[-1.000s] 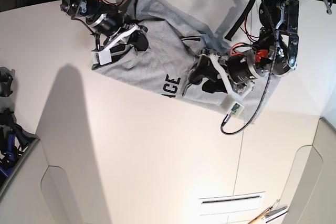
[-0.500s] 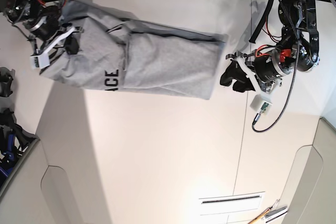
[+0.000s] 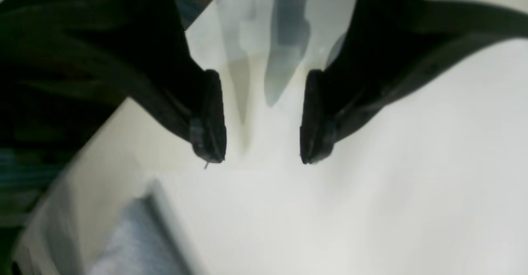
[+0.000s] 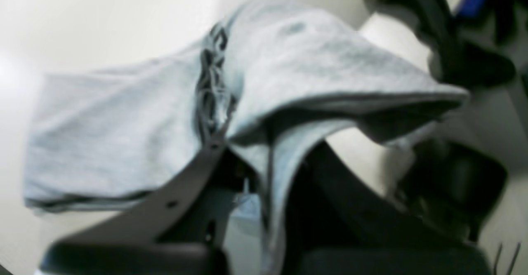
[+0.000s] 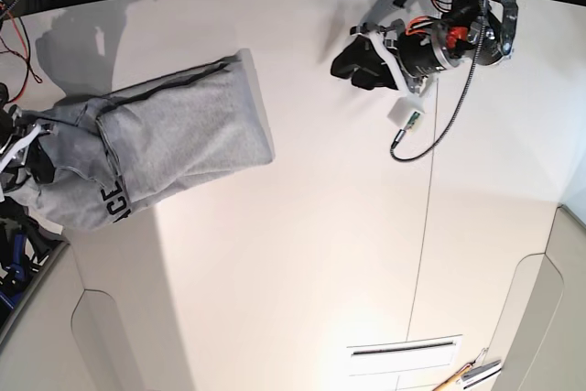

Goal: Fold the T-shirt properly
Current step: 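Lift the strip end with the right gripper and fold it over toward the left gripper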

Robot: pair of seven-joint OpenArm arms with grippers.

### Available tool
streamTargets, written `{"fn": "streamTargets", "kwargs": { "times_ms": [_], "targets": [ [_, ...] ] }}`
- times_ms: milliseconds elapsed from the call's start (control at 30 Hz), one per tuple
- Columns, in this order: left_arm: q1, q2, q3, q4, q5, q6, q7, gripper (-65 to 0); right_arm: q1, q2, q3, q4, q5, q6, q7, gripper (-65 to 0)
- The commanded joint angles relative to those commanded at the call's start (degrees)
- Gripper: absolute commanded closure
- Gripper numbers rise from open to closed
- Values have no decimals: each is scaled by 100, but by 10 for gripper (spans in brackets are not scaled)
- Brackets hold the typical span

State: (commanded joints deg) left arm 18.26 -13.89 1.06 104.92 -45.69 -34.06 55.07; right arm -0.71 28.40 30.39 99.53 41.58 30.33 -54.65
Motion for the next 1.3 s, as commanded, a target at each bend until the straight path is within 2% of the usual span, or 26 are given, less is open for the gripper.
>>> {"fn": "streamTargets", "kwargs": {
  "times_ms": [67,233,400,567,767,867,900,933,1067,1200,1300],
  "targets": [
    [-2,160,330,0,330,26,-170,-327,144,-2,-286,2,-37,-2,-11,0],
    [-28,592,883,-2,1226,579,-693,-327,466,-68,-1436,24,-402,-55,-96,0],
    [-39,885,986,-122,1626,645,-870,-327,494,-802,-2057,140,-557,-72,-192,0],
    [-225,901,986,-756,1725,645,-881,-327,494,-1602,-2175,138,-737,-70,-302,0],
    [-522,898,986,-1287,1722,645,-879,-327,492,-2177,-2319,131,-1078,-48,-374,0],
    [-634,896,986,-1285,1620,643,-855,-327,492,-2190,-2769,118,-1521,-50,-212,-241],
    [-671,898,986,-1285,1580,640,-844,-327,494,-2190,-2953,118,-1674,-50,-157,-297],
    [-699,896,986,-1283,1530,640,-831,-327,496,-2188,-3147,118,-1777,-48,-107,-321],
    [-715,896,986,-1261,1480,638,-645,-327,516,-2175,-4070,120,-2129,-48,39,-321],
    [-713,894,955,-1252,1462,638,-262,-326,568,-2175,-5099,118,-2396,-50,57,-321],
    [-632,894,739,-1078,1460,579,-210,-326,625,-2175,-5672,127,-2559,-63,39,-321]
  ]
}}
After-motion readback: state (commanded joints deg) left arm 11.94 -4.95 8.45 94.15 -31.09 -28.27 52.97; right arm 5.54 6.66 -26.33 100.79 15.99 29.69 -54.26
